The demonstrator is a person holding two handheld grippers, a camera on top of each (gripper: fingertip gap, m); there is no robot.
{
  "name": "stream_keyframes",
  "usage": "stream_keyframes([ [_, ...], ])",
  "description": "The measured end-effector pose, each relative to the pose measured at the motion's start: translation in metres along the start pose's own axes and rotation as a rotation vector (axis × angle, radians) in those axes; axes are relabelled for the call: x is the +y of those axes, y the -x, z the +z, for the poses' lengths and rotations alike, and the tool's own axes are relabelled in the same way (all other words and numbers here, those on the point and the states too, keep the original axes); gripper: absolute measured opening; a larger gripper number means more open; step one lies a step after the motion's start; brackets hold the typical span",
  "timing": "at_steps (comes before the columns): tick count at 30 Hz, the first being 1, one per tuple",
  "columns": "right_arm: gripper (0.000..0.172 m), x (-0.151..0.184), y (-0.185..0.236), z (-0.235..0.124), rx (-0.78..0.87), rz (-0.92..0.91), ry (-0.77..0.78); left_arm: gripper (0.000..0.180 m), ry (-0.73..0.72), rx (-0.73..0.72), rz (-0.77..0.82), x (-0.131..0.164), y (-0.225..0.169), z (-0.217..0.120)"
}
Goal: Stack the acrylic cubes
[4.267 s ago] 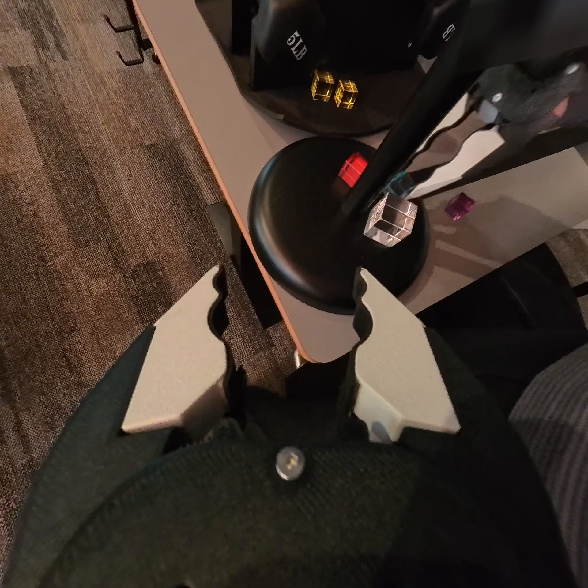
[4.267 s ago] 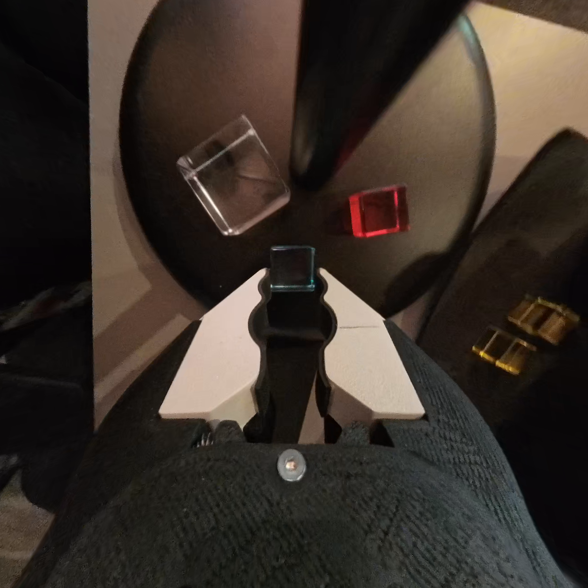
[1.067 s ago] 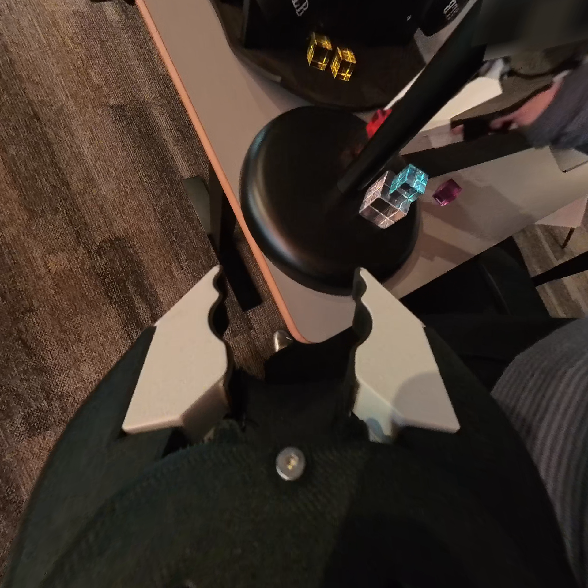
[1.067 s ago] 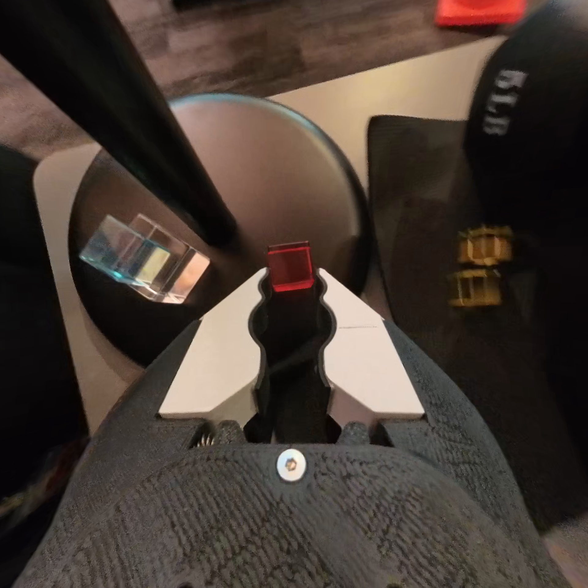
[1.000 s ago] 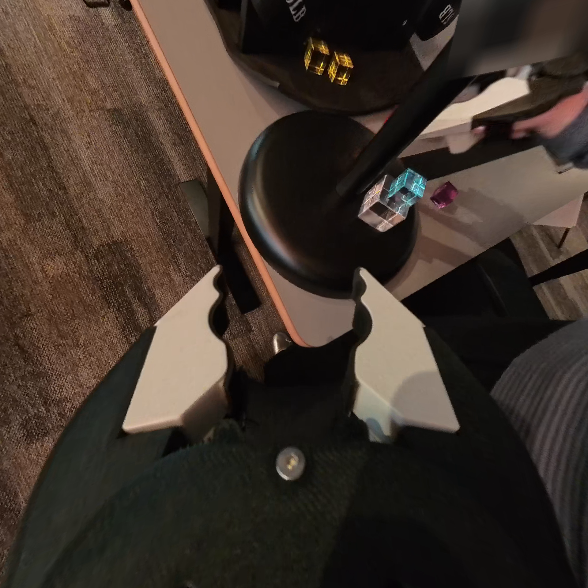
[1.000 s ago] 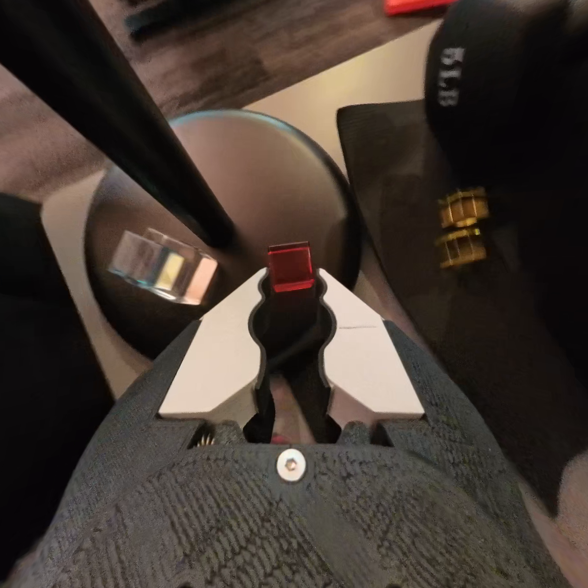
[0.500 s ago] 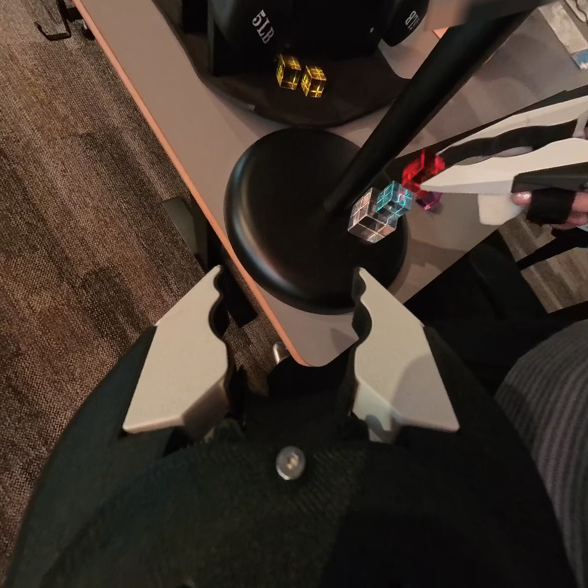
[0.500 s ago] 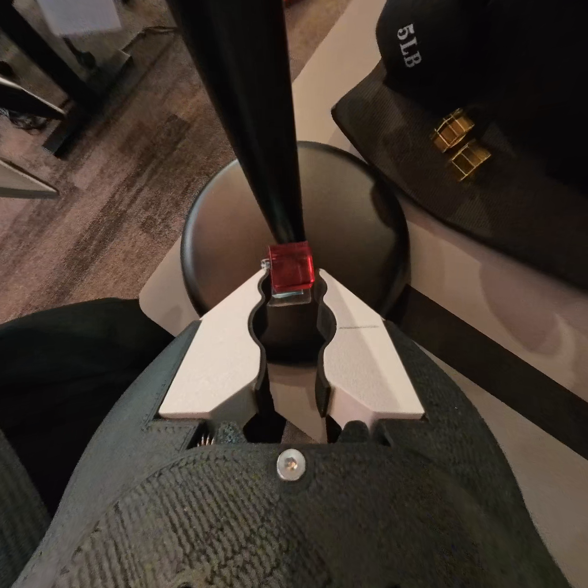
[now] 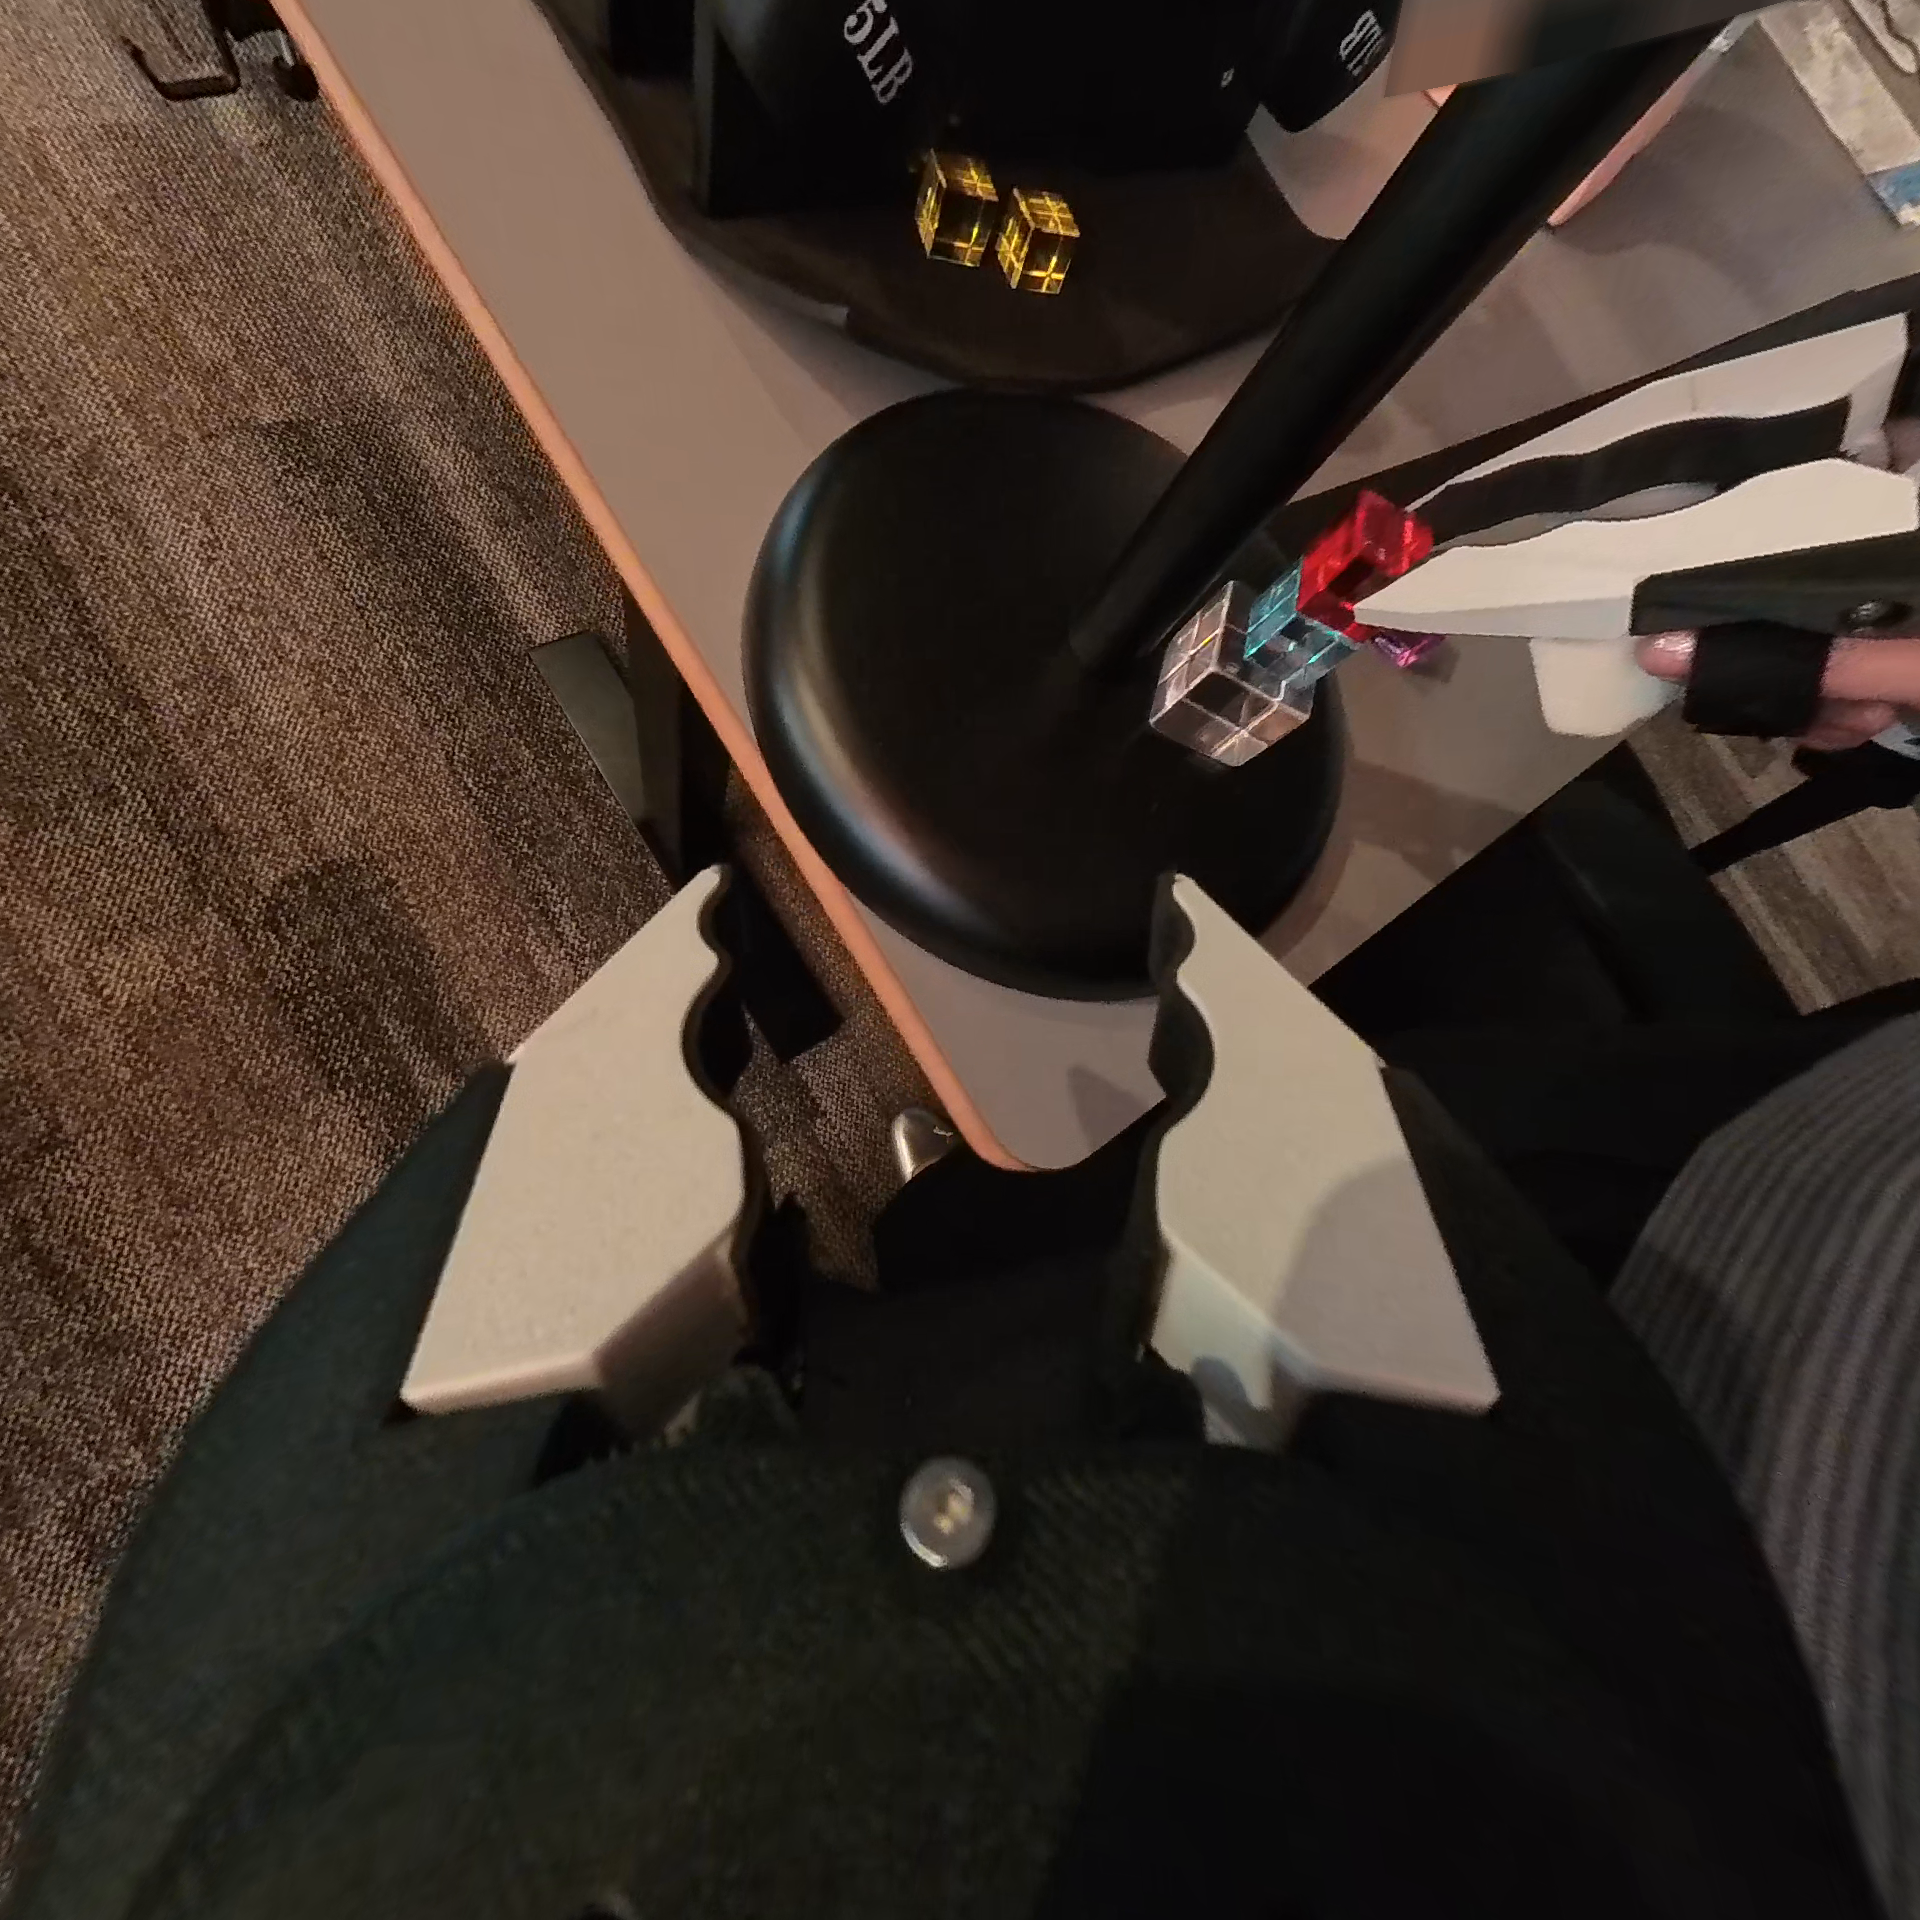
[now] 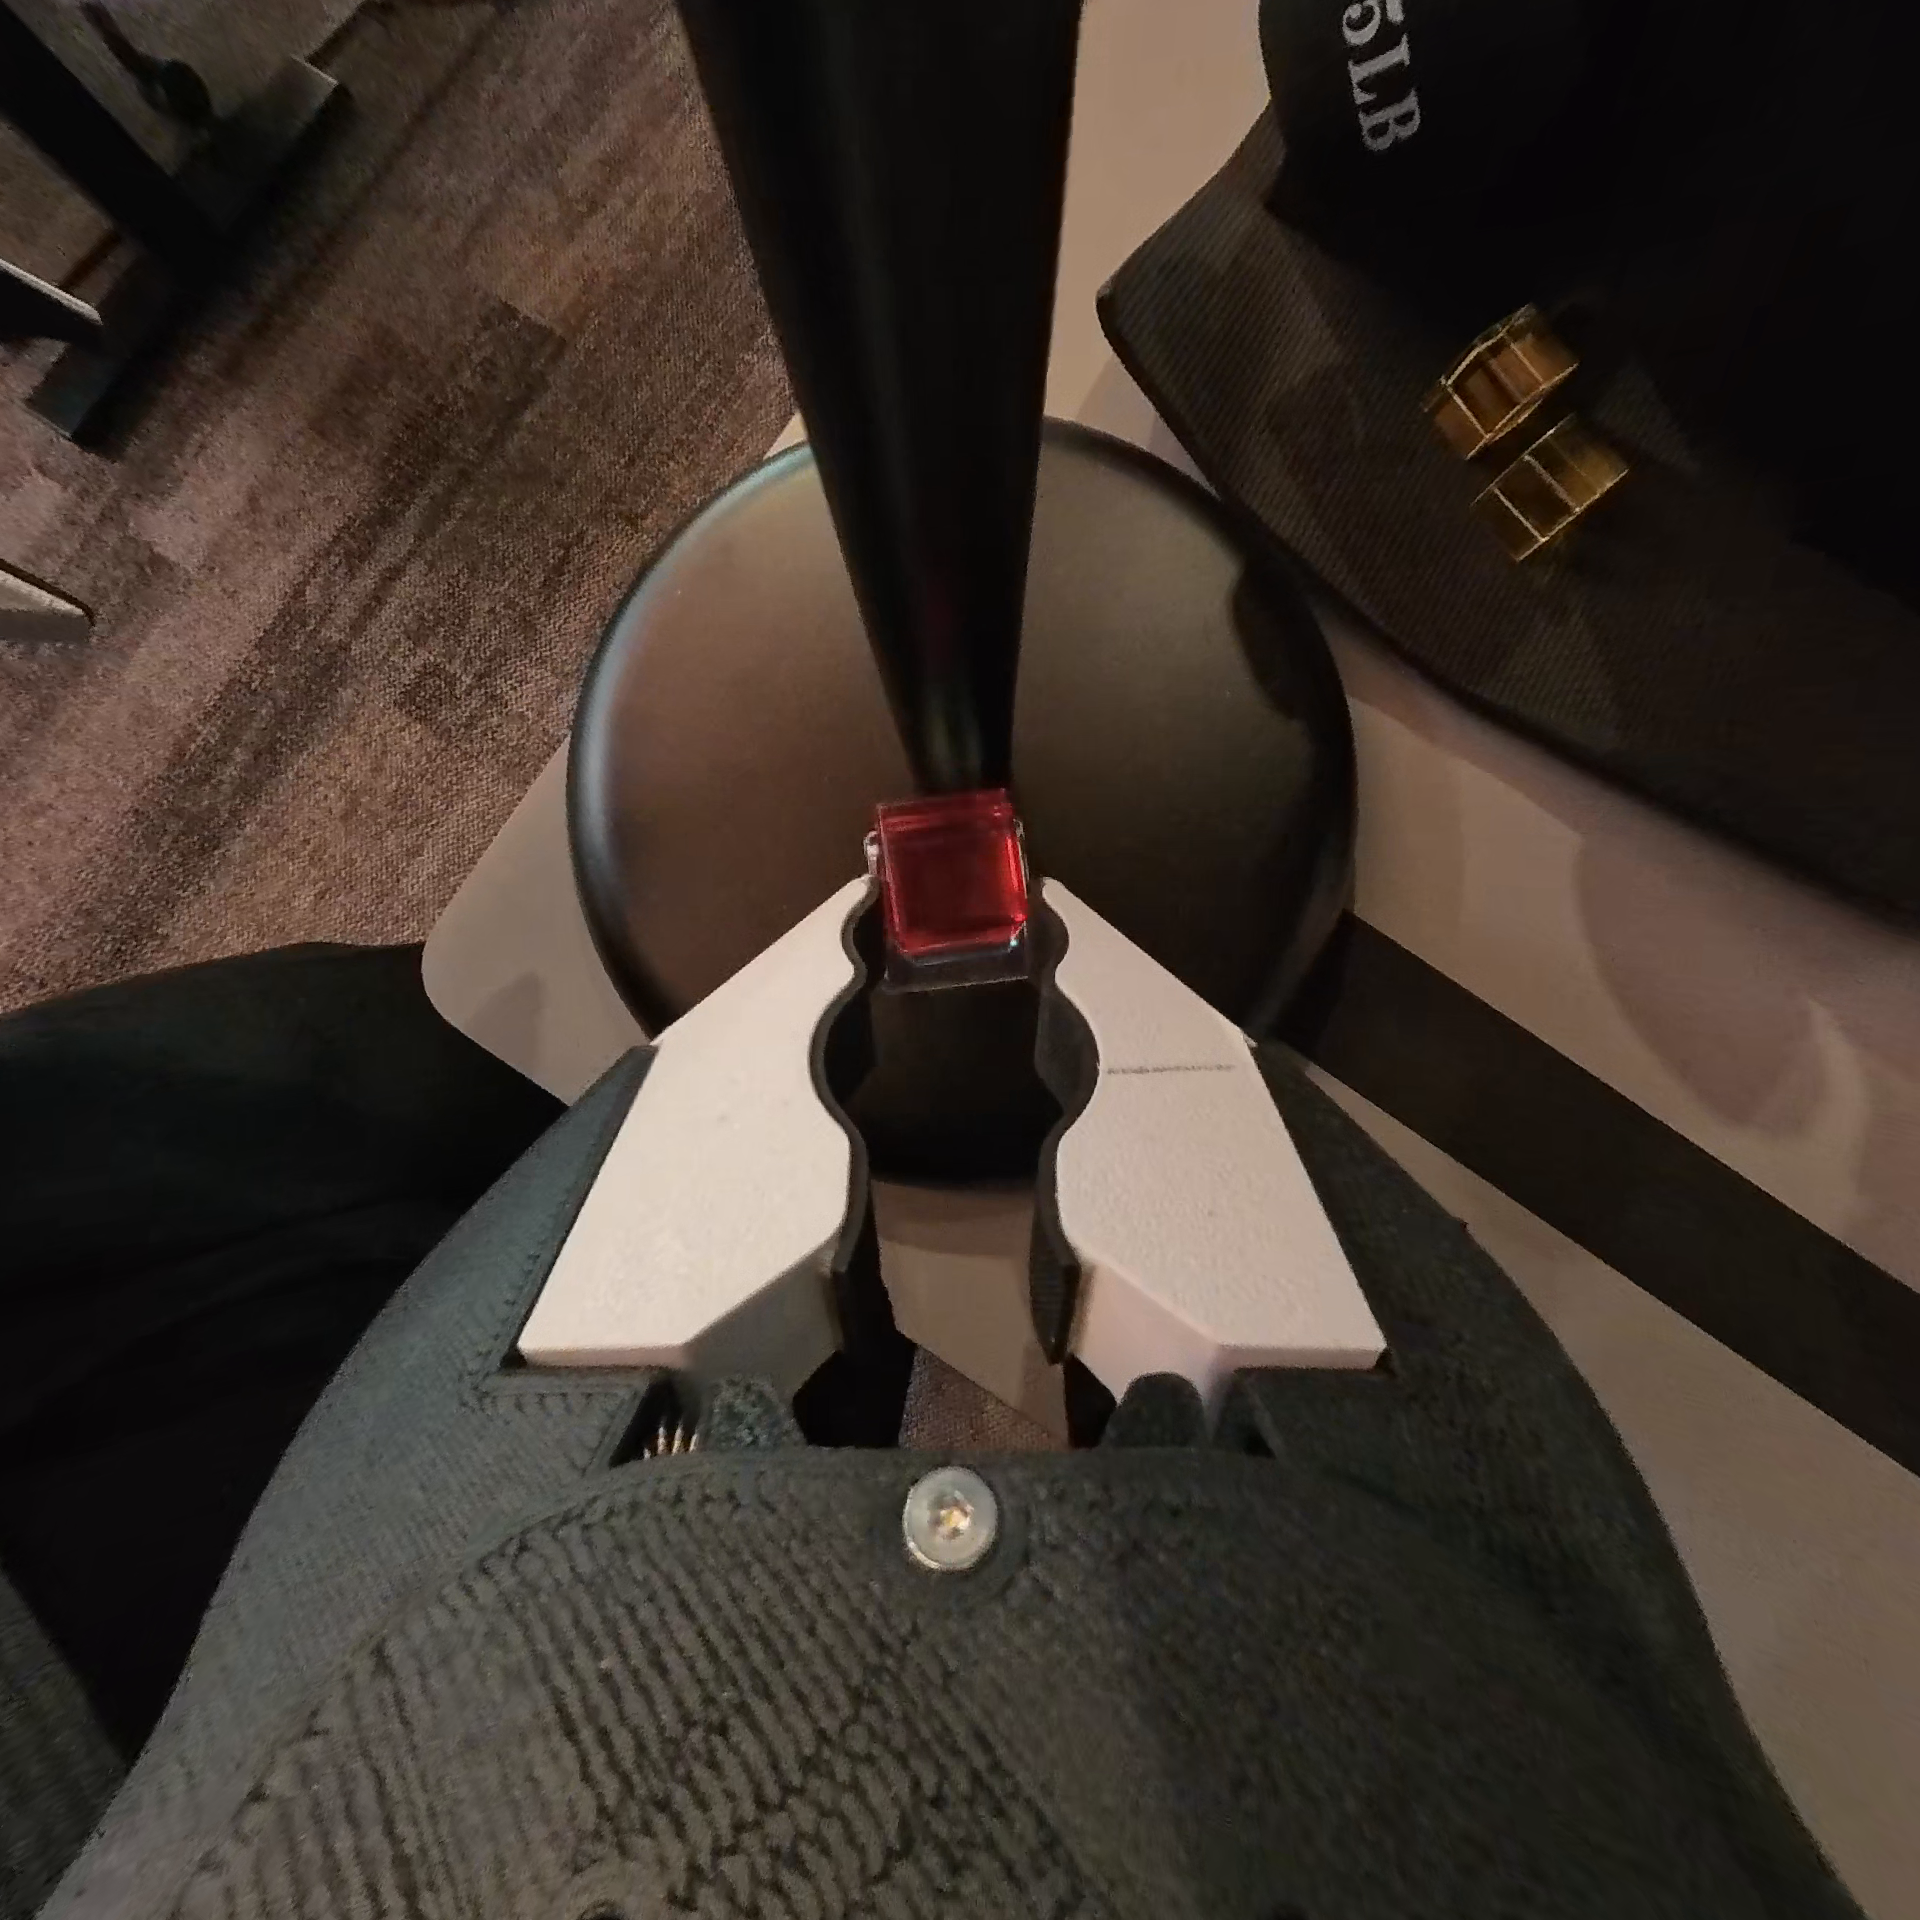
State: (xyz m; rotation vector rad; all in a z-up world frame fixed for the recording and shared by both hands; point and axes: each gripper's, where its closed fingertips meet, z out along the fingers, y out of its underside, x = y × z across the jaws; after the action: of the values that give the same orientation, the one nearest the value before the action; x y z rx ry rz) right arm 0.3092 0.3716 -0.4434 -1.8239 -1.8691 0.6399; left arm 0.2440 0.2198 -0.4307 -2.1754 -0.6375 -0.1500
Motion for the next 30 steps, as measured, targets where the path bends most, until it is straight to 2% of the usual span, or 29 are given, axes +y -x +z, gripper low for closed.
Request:
stream_keyframes([
  [6, 0.025, 0.000, 0.000, 0.000, -0.001, -0.010, -0.003, 0.078, -0.004, -0.002, -0.009, 0.001, 0.002, -0.001],
  [10, 0.058, 0.002, -0.001, -0.007, -0.011, -0.004, -0.022, 0.078, -0.005, -0.006, -0.014, 0.002, 0.003, -0.002],
  [12, 0.065, 0.005, -0.015, -0.021, 0.026, -0.001, -0.077, 0.078, -0.011, -0.012, -0.019, 0.001, 0.005, -0.004],
  [15, 0.064, 0.035, -0.055, -0.036, 0.118, 0.066, -0.088, 0.079, -0.021, -0.023, -0.034, 0.001, 0.009, -0.008],
  [18, 0.064, 0.085, -0.085, -0.028, 0.129, 0.223, 0.000, 0.079, -0.028, -0.027, -0.054, 0.002, 0.012, -0.009],
  [20, 0.064, 0.106, -0.098, -0.019, 0.158, 0.241, 0.019, 0.079, -0.027, -0.026, -0.062, 0.003, 0.013, -0.008],
  [29, 0.051, 0.135, -0.139, 0.016, 0.255, 0.161, 0.069, 0.079, -0.022, -0.023, -0.051, 0.002, 0.005, -0.002],
  [30, 0.041, 0.137, -0.139, 0.019, 0.242, 0.148, 0.080, 0.079, -0.022, -0.024, -0.050, 0.001, 0.005, -0.002],
])
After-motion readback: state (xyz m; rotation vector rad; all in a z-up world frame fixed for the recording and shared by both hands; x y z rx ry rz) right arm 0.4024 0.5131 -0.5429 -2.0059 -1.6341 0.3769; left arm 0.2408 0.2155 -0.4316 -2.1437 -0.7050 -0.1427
